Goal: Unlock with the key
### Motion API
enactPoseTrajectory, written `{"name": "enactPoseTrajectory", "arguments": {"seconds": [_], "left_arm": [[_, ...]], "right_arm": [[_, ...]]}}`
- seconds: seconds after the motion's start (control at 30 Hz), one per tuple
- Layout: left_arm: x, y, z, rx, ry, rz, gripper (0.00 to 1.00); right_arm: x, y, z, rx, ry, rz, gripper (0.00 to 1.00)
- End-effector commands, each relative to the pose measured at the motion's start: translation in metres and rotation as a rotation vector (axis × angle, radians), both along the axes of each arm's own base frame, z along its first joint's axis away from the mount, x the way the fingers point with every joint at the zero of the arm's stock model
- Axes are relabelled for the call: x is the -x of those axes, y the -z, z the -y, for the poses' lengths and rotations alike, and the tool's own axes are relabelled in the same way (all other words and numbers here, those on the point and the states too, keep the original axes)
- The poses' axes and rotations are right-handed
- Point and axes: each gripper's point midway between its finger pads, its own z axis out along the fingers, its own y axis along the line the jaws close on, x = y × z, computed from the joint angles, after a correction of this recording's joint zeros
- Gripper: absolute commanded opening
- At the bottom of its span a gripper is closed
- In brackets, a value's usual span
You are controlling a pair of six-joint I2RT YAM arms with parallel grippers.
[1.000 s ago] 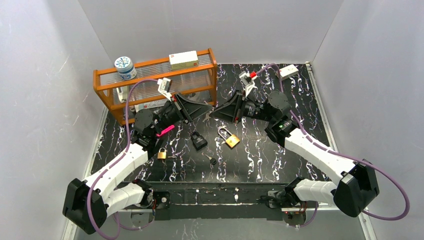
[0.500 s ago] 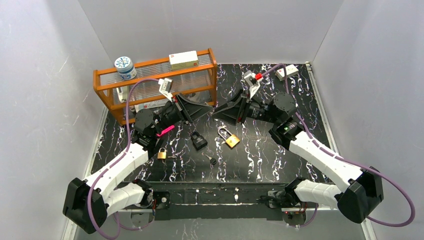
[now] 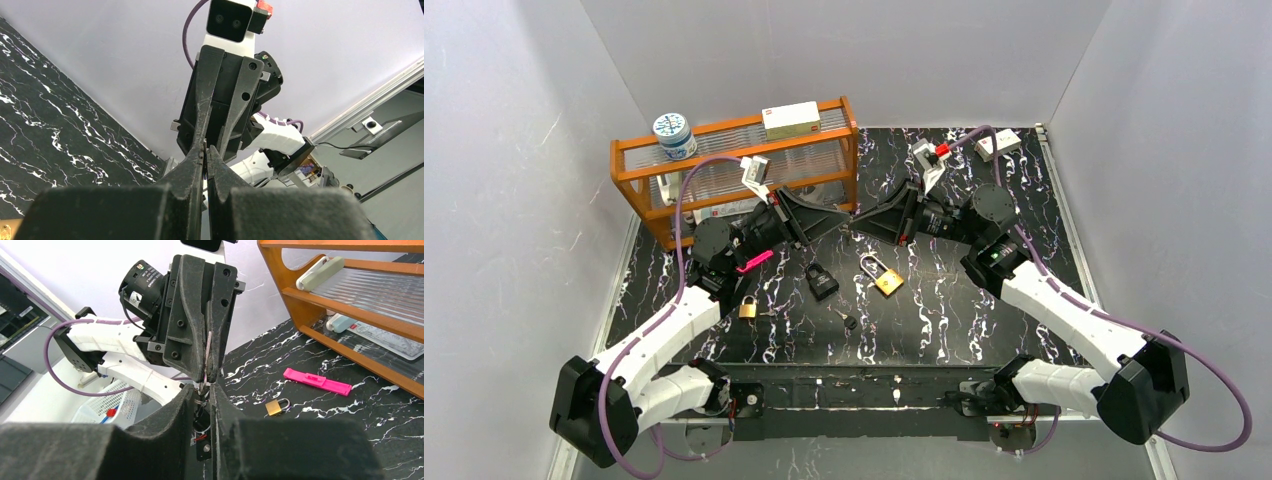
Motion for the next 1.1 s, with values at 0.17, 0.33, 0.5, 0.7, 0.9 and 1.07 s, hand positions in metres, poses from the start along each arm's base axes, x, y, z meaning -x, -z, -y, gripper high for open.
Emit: {"name": "enactPoseTrajectory", "arguments": {"seconds": [0.17,0.33,0.5,0.7,0.9,1.07], "left_arm": [[0.012,-0.029,-0.004,0.045,0.016,0.089,0.00],[0.015,-0.034,-0.006,0.055,0.013,0.121,0.00],[0.015,-0.035,-0.005,0.055,0.014,0.132,0.05],[0.011,-0.042,-0.009,0.080,-0.020,0.130,0.20],[0.008,-0.051,-0.019,0.118,-0.094,0.144,0.25],[0.004,-0.046,-0.017,0.109,-0.096,0.130,0.25]], "right_arm": [[-0.003,-0.021,-0.003,-0.059,0.001,0.017,0.17],[-0.005,-0.032,-0.002,-0.099,0.018,-0.013,0.01],[-0.002,-0.033,0.000,-0.105,0.012,0.001,0.01],[0.002,-0.030,0.003,-0.103,0.006,0.009,0.01],[0.005,-0.028,0.004,-0.093,-0.011,0.007,0.01],[0.010,-0.024,0.002,-0.072,-0.052,0.000,0.01]]}}
